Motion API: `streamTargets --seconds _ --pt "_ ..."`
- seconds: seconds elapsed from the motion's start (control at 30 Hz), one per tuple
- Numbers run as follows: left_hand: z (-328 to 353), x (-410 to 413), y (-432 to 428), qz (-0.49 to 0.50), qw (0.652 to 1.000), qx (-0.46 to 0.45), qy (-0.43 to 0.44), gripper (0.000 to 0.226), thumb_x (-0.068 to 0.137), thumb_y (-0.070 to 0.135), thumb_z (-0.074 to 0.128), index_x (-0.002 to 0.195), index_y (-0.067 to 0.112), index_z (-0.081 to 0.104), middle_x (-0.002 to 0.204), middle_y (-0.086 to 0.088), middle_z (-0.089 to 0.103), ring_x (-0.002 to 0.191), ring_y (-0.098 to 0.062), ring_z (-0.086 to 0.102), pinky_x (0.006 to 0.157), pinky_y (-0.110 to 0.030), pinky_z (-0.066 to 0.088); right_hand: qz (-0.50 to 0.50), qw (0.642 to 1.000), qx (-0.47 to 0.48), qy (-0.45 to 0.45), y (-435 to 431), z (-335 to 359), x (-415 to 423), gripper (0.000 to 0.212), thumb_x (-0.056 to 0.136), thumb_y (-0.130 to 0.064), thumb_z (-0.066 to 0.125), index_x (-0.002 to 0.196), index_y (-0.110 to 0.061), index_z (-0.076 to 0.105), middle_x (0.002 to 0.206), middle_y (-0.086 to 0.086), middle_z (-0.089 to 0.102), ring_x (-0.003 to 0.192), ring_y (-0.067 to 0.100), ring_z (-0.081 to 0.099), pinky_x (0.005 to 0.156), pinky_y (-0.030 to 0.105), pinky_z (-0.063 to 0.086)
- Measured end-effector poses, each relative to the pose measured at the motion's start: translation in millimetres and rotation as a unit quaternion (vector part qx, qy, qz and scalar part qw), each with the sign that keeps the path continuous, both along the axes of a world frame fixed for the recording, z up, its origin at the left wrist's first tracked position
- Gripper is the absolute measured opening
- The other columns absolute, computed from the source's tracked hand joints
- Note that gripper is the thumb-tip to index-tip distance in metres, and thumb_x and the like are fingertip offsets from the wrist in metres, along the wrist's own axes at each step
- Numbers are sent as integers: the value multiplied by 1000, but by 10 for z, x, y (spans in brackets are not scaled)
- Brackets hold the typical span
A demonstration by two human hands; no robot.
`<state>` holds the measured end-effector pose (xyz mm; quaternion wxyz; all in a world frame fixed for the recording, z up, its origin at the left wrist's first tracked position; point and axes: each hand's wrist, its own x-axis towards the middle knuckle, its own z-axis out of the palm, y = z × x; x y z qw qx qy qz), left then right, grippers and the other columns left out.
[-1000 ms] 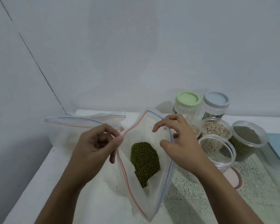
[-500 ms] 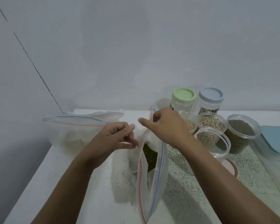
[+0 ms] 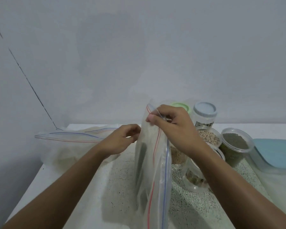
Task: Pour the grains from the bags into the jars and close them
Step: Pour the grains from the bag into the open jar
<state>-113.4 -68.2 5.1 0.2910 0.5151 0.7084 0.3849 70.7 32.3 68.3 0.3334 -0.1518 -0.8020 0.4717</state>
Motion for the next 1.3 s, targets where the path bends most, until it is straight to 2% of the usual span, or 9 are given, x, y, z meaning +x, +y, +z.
streamTargets --seconds 0.1,0.27,0.47,0.63,0.8,0.9,1.03,1.2,1.3 --pt "132 -52 -12 26 999 22 -11 12 102 20 60 96 21 70 93 13 73 97 -12 70 87 -28 54 7 1000 -21 12 49 131 76 16 95 -11 68 81 -7 77 76 13 67 67 9 54 66 21 39" --pt "331 -188 -151 30 998 52 -9 11 102 19 60 98 19 71 97 12 72 100 -9 71 99 -41 54 32 998 -40 46 72 225 104 16 96 -9 67 84 -6 78 75 14 69 83 43 59 62 46 55" --pt "609 -268 -270 55 993 103 31 11 102 19 59 100 17 70 101 2 73 103 -22 68 98 -47 50 52 995 -29 79 44 408 107 17 97 -4 65 85 -1 76 75 17 70 66 18 63 59 30 50" --pt "607 -228 -287 66 986 123 94 13 105 25 54 98 26 64 94 7 70 91 -7 61 89 -36 42 38 996 -37 69 55 401 108 17 94 -1 65 81 1 75 70 11 70 60 9 61 59 23 47" --pt "576 -188 -295 78 982 155 80 13 106 21 51 102 23 64 89 1 67 94 -18 61 91 -38 44 -6 996 -43 81 134 334 118 15 91 -10 73 80 -1 74 73 15 68 66 11 59 65 28 46" --pt "534 -116 -248 31 985 133 106 14 108 23 48 106 21 62 90 -1 66 92 -23 62 88 -42 45 -21 997 -26 65 163 284 141 19 89 -17 79 77 -3 73 67 5 62 69 10 55 67 26 44" --pt "483 -315 -226 63 990 82 100 15 105 35 50 108 31 64 100 11 70 96 -3 61 82 -33 43 -46 997 -28 55 212 190 167 13 90 -19 78 80 -10 76 76 8 69 72 17 60 71 30 48" --pt "143 -670 -282 102 986 -56 116 27 99 45 58 126 40 59 133 28 54 129 0 46 114 -35 34 -24 996 -60 65 234 158 192 12 94 -12 71 88 -2 74 84 9 75 74 10 67 68 24 54" --pt "69 -727 -254 147 984 16 98 5 99 22 65 101 20 69 108 6 72 96 4 64 85 -16 47 -35 995 -69 69 264 150 237 13 94 -12 70 88 -2 74 85 7 75 73 10 67 66 23 54"
